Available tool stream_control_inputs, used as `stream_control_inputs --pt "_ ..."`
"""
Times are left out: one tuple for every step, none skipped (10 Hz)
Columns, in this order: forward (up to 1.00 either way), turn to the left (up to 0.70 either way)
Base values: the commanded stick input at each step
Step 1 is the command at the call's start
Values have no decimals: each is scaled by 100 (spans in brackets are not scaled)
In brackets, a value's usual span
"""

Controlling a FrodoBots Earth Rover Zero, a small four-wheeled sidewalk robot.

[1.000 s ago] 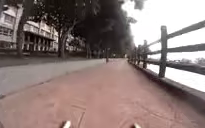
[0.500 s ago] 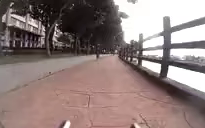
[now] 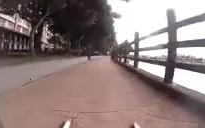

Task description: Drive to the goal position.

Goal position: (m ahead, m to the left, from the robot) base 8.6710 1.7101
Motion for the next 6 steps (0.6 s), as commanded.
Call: stream_control_inputs --pt "100 0" --pt "100 0" --pt "100 0" --pt "100 0" --pt "100 0" --pt "100 0"
